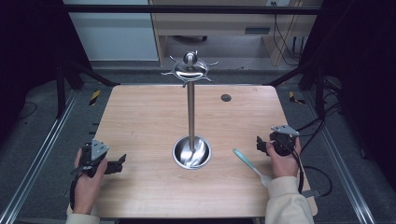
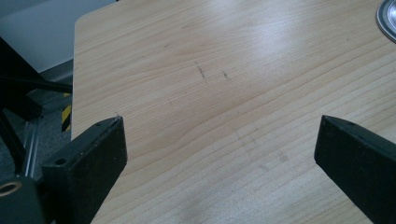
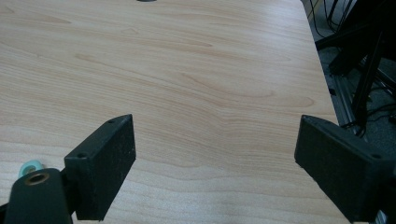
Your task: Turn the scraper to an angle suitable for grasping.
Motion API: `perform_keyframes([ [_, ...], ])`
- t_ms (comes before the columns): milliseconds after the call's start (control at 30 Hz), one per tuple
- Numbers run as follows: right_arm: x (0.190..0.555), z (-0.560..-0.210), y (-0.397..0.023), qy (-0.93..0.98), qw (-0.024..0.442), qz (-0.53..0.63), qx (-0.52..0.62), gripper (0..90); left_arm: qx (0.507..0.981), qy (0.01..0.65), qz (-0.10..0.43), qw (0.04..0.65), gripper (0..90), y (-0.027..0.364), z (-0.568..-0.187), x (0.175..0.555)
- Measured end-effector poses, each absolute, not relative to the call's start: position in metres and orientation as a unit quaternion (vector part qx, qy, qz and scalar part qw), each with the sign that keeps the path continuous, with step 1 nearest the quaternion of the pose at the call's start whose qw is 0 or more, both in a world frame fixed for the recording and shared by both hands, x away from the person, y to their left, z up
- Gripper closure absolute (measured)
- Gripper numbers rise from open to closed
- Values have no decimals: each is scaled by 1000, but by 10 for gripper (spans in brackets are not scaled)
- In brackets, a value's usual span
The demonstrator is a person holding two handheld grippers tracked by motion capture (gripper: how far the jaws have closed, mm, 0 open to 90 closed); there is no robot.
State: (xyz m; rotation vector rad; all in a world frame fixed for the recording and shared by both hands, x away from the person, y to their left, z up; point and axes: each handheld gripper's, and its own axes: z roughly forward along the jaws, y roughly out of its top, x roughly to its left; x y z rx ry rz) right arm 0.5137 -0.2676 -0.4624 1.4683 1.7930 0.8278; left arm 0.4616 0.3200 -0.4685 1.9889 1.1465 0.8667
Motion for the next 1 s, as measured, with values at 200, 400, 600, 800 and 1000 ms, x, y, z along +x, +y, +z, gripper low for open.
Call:
perform_keyframes([
  [200,515,-464,-262,703,332,304,551,161,764,439,333,336,22,320,-468,461],
  [400,520,-464,-248,731,305,295,534,253,763,439,334,337,22,320,-468,461],
  [600,520,-465,-240,756,287,282,517,466,764,439,334,335,22,320,-468,461],
  [800,518,-466,-235,779,262,277,498,744,764,438,334,335,22,320,-468,461],
  [1000,517,-468,-225,808,247,255,470,900,764,438,334,335,22,320,-468,461],
])
